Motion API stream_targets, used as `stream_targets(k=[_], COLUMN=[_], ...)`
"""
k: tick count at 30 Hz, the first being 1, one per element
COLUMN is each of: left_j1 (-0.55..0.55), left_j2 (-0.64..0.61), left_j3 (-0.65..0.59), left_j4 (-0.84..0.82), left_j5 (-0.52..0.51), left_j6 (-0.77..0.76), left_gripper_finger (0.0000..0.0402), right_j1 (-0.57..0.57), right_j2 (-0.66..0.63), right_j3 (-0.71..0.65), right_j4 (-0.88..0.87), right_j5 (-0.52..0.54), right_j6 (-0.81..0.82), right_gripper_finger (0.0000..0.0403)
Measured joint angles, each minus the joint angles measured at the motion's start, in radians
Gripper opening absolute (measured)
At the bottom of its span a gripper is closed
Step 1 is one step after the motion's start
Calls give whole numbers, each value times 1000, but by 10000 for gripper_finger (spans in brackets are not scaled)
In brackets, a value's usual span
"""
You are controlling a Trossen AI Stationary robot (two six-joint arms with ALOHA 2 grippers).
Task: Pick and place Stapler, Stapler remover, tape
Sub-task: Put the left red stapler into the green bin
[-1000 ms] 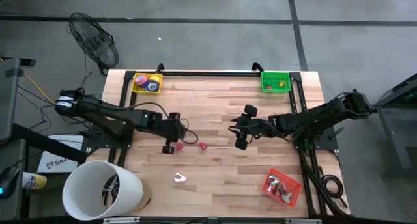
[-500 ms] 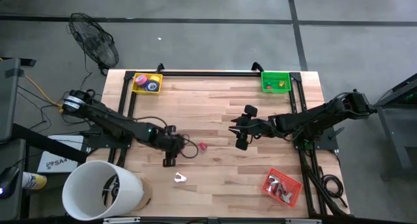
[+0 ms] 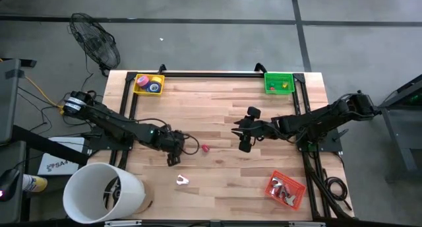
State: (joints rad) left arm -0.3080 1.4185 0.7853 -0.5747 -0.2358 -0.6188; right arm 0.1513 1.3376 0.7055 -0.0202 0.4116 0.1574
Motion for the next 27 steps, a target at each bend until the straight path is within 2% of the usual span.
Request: stream_targets(k=[12,27], left_j1=[0,1], left_j2=[4,112], left_j3=[0,0], left_j4=[6,58], left_j5=[-6,21], left_j6=[-94,-94], left_gripper_finger=[246,246], right_j1=[0,0], right_j2=[0,0], right_j3=[0,0], right_j4=[0,-10], right_j5=[0,-1], right_j6=[0,3], right_gripper_finger=[181,181])
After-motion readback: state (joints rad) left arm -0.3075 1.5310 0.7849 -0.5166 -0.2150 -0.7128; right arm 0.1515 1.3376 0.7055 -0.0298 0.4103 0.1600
